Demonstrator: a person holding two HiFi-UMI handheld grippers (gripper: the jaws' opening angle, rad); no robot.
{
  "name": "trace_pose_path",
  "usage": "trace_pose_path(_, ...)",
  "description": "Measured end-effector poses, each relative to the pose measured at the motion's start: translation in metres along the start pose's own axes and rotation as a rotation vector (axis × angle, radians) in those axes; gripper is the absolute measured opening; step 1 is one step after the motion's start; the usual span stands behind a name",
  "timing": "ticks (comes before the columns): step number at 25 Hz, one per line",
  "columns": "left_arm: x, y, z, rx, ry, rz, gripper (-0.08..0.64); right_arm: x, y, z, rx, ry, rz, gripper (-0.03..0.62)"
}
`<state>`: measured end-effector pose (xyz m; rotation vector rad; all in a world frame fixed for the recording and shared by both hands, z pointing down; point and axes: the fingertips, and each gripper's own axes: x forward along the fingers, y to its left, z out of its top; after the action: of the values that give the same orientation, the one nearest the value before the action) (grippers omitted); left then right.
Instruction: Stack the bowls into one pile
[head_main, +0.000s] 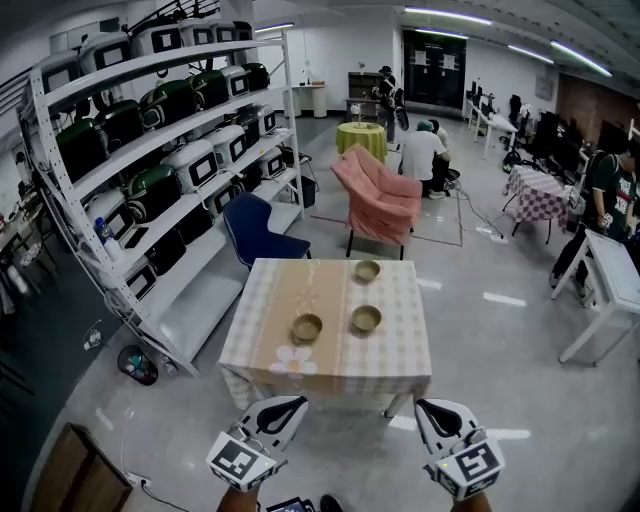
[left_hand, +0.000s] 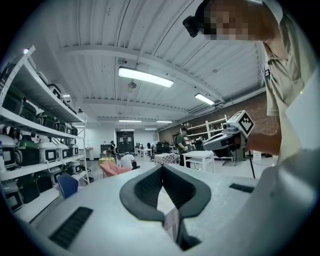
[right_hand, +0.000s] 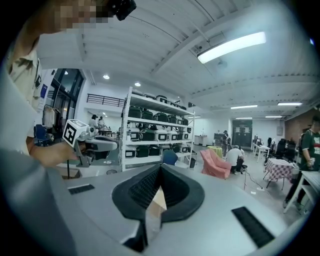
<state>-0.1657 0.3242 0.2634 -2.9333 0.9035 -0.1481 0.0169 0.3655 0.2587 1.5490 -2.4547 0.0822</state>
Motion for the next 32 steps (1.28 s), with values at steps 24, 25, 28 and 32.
trace_pose_path(24,0.103,0.13,-0.027,-0.034,0.067,0.12,0.008,0.157,-0.087,0.009,-0.001,0.013,0.123,0.003)
trace_pose_path(25,0.112,0.134,-0.028,-0.034,0.072,0.128,0.008,0.163,-0.096,0.008,-0.002,0.015,0.132,0.003)
trace_pose_path(28,0.138,0.145,-0.029,-0.031,0.085,0.149,0.008,0.181,-0.124,0.004,-0.001,0.023,0.154,0.003)
trace_pose_path(32,0.17,0.159,-0.034,-0.033,0.11,0.175,0.008,0.204,-0.159,0.004,0.006,0.017,0.181,0.003)
